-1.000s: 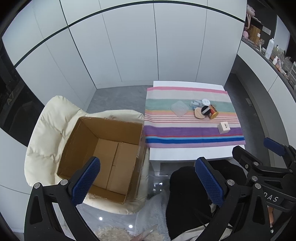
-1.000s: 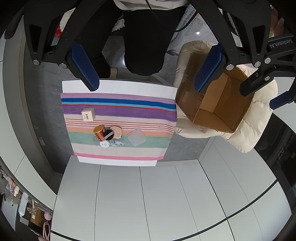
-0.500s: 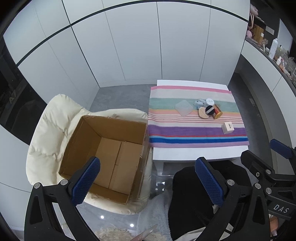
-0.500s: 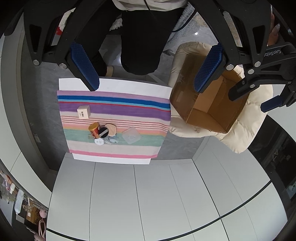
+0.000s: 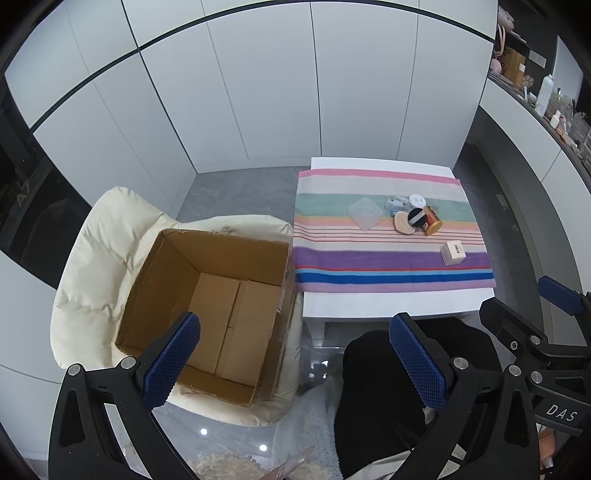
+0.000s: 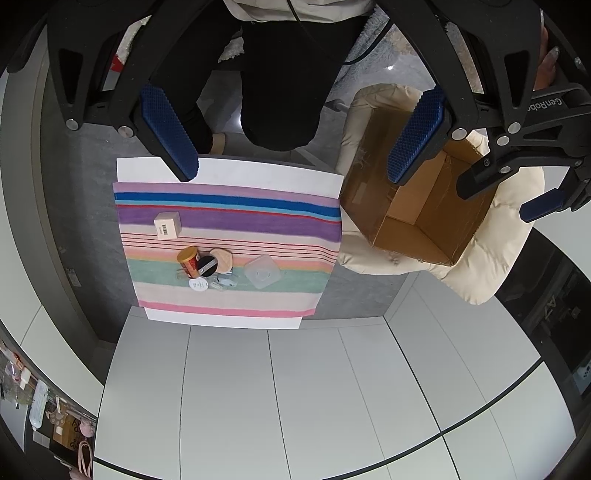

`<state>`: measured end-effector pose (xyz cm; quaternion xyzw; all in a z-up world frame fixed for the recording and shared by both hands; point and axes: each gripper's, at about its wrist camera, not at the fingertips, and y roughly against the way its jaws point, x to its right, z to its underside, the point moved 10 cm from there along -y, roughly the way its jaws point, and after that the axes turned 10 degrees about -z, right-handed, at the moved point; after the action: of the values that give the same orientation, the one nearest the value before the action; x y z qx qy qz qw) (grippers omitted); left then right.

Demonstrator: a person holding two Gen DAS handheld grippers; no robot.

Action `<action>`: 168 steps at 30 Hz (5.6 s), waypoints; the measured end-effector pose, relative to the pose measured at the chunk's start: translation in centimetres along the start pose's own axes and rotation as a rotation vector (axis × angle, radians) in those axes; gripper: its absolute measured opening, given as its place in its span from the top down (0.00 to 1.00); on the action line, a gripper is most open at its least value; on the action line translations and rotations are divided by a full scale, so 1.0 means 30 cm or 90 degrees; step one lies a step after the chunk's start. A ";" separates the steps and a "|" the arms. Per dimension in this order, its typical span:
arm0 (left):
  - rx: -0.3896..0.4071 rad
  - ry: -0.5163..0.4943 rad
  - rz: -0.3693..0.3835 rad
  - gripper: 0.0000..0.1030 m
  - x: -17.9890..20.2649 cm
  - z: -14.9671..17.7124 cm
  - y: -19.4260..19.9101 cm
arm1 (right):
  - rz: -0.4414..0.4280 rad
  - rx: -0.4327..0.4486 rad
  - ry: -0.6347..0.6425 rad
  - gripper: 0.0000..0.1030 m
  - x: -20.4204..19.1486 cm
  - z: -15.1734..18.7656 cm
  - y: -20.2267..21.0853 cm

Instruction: Organize objects

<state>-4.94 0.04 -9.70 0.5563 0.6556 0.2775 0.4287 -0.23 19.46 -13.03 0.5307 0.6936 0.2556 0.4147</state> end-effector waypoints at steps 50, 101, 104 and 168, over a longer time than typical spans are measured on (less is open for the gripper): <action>-0.056 -0.055 0.103 0.01 0.607 -0.065 -0.333 | 0.168 0.087 -0.069 0.00 0.810 -0.071 -0.029; -0.211 0.092 0.018 0.14 0.958 -0.490 -1.656 | 0.108 -0.109 -0.049 0.48 1.196 0.077 -1.097; -0.210 0.086 0.006 0.14 0.943 -0.463 -1.654 | 0.115 -0.107 -0.065 0.48 1.213 0.080 -1.085; -0.012 -0.018 0.047 0.14 0.621 -0.579 -0.556 | 0.084 0.041 0.044 0.48 0.741 -0.508 -0.316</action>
<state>-28.50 16.23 -20.13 0.5800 0.6259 0.2910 0.4326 -20.18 38.94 -19.31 0.5795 0.6787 0.2781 0.3552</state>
